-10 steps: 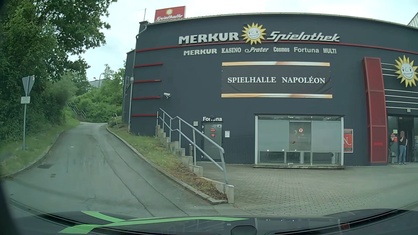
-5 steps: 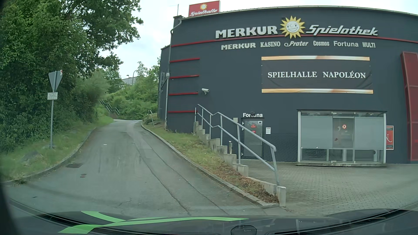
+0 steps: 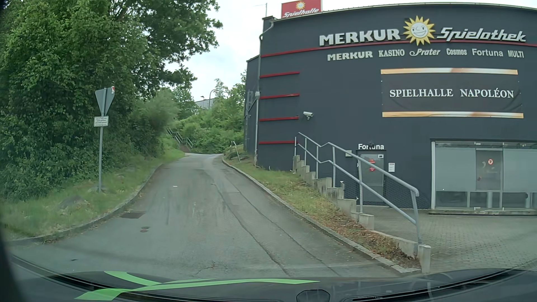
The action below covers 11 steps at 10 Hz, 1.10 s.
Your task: Follow the waypoints while adhering to traffic rules and regulations
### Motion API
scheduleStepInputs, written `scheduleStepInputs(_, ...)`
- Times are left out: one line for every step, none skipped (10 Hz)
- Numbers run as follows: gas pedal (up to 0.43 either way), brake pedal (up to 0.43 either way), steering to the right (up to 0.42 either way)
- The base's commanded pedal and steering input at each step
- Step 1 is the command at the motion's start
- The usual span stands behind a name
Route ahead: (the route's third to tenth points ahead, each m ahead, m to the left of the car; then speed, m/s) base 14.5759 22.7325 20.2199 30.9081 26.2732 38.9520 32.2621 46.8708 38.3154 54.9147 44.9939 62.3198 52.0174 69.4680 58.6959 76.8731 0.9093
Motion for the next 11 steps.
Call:
scheduleStepInputs(0.047, 0.0, -0.971)
scheduleStepInputs(0.047, 0.0, -0.972)
scheduleStepInputs(0.047, 0.0, -0.972)
scheduleStepInputs(0.047, 0.0, -0.972)
scheduleStepInputs(0.047, 0.0, -0.972)
scheduleStepInputs(0.047, 0.0, -0.972)
scheduleStepInputs(0.047, 0.0, -0.972)
scheduleStepInputs(0.047, 0.0, -0.972)
scheduleStepInputs(0.039, 0.0, -0.972)
scheduleStepInputs(0.0, 0.0, -0.972)
scheduleStepInputs(0.0, 0.0, -0.972)
